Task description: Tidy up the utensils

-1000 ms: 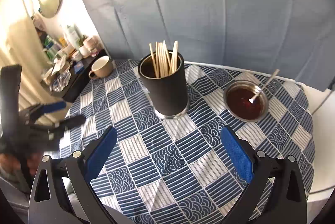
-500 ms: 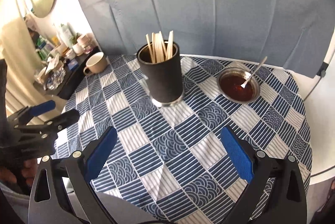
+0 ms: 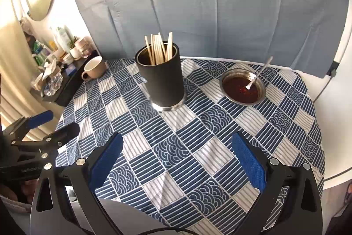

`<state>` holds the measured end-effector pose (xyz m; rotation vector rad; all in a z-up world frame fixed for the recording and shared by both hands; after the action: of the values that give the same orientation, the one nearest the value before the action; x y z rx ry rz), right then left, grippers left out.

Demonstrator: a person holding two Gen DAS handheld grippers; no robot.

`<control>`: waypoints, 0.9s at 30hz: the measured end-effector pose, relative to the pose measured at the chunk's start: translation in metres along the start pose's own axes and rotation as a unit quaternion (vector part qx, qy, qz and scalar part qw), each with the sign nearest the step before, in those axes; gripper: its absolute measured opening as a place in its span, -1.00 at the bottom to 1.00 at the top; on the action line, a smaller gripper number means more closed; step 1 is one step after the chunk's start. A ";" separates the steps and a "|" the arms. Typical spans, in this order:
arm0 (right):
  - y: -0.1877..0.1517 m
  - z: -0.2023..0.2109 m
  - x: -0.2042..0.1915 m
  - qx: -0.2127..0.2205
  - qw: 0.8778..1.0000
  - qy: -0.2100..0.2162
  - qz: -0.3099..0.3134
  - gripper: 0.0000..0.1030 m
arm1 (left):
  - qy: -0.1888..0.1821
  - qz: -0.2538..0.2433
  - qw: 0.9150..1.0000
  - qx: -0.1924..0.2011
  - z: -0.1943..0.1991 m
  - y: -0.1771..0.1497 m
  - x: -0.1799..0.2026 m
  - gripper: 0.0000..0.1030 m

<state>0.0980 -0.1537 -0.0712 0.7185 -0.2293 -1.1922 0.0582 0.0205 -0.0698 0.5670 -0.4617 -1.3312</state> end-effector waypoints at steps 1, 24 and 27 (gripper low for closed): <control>-0.001 0.000 -0.001 0.000 1.000 0.000 0.000 0.84 | 0.002 0.003 1.000 -0.001 0.000 0.000 -0.001 0.88; 0.002 -0.004 0.000 -0.001 1.000 0.000 -0.004 0.85 | -0.008 0.017 1.000 -0.013 -0.009 0.002 -0.003 0.88; 0.002 -0.007 -0.002 -0.005 1.000 0.003 -0.001 0.84 | -0.007 0.018 1.000 -0.018 -0.011 0.000 -0.004 0.88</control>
<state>0.1023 -0.1494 -0.0747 0.7129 -0.2180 -1.1917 0.0644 0.0256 -0.0783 0.5183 -0.4571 -1.3070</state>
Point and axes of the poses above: each gripper's, at about its wrist camera, not at the fingertips, and z roughly against the way its jaws point, x to its right, y to its top, the point moved 10 cm from there along -z, roughly the way its jaws point, and after that the axes turned 6 degrees about y, right-handed, at the moved point
